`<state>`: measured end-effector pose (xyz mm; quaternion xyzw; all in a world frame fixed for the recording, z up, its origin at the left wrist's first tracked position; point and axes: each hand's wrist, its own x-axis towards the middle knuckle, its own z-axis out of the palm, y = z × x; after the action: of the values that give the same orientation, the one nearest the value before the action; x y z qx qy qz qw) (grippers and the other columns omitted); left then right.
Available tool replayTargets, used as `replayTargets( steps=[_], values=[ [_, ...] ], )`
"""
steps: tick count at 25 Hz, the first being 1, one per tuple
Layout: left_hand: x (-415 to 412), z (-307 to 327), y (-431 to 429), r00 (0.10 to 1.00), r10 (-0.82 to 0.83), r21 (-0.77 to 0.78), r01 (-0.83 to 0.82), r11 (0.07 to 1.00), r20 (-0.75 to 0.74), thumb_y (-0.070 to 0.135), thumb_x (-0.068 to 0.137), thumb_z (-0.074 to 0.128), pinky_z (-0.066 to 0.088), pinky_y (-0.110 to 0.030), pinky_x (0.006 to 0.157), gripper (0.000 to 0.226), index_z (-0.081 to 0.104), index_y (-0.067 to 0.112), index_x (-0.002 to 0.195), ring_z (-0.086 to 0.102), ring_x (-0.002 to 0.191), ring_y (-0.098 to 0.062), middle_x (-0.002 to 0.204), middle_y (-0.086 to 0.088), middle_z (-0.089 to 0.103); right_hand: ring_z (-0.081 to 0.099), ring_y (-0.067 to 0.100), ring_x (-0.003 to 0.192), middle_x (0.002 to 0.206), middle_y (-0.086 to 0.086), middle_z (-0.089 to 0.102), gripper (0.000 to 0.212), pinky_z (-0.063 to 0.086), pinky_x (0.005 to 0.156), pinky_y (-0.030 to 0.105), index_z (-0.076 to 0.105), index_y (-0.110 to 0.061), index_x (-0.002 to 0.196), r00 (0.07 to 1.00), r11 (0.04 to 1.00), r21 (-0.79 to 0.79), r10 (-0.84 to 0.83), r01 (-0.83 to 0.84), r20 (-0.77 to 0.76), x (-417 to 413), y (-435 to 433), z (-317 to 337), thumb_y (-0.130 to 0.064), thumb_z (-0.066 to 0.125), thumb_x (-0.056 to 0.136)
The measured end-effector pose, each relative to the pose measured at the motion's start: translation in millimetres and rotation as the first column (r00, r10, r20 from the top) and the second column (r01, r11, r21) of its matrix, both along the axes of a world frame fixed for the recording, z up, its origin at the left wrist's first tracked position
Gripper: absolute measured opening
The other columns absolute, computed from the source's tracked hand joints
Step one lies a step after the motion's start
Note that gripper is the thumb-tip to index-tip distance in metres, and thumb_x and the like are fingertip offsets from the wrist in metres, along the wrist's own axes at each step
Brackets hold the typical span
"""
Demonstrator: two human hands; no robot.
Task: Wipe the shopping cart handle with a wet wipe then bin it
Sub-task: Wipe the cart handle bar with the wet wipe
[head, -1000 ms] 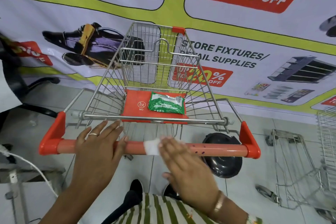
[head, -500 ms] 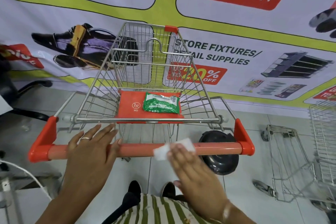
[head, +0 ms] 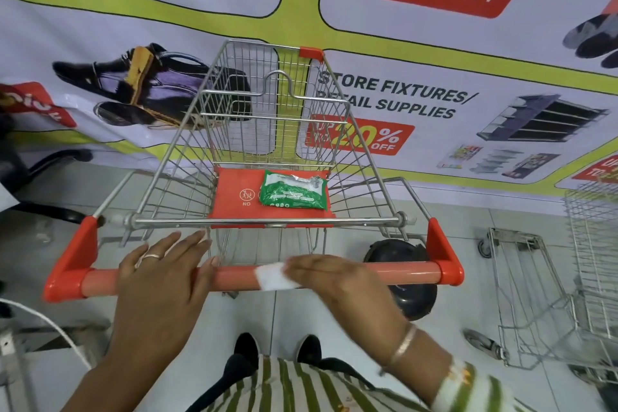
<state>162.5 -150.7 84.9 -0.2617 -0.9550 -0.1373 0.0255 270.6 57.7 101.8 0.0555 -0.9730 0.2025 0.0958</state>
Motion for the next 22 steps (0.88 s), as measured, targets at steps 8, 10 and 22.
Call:
replayTargets(
  steps=[8,10,22],
  values=[
    [0,-1,1,1.0,-0.006,0.022,0.006,1.0,-0.023,0.036,0.083,0.035,0.027,-0.043,0.091,0.047,0.072,0.012,0.098,0.06,0.106,-0.029,0.109,-0.006,0.069,0.069,0.009,0.09,0.099,0.0,0.074,0.038,0.051,0.084,0.022,0.073,-0.015,0.101,0.974,0.966,-0.129,-0.215,0.222,0.071,41,68,8,-0.001,0.059,0.068],
    [1,0,1,0.999,-0.006,0.029,0.007,1.0,-0.031,0.035,0.083,0.036,0.026,-0.042,0.09,0.046,0.072,0.012,0.098,0.061,0.106,-0.03,0.109,-0.006,0.069,0.071,0.01,0.083,0.093,-0.002,0.075,0.036,0.047,0.081,0.013,0.074,-0.018,0.096,0.972,0.97,-0.095,-0.218,0.226,0.082,30,58,12,-0.007,0.056,0.068],
    [-1,-1,1,1.0,0.005,0.013,-0.005,1.0,-0.01,0.036,0.082,0.034,0.03,-0.046,0.091,0.047,0.071,0.013,0.101,0.06,0.107,-0.028,0.112,-0.003,0.068,0.066,0.011,0.084,0.096,-0.001,0.071,0.027,0.056,0.066,0.024,0.069,-0.017,0.097,0.996,0.996,0.011,-0.09,0.09,0.001,20,35,8,-0.027,0.052,0.079]
  ],
)
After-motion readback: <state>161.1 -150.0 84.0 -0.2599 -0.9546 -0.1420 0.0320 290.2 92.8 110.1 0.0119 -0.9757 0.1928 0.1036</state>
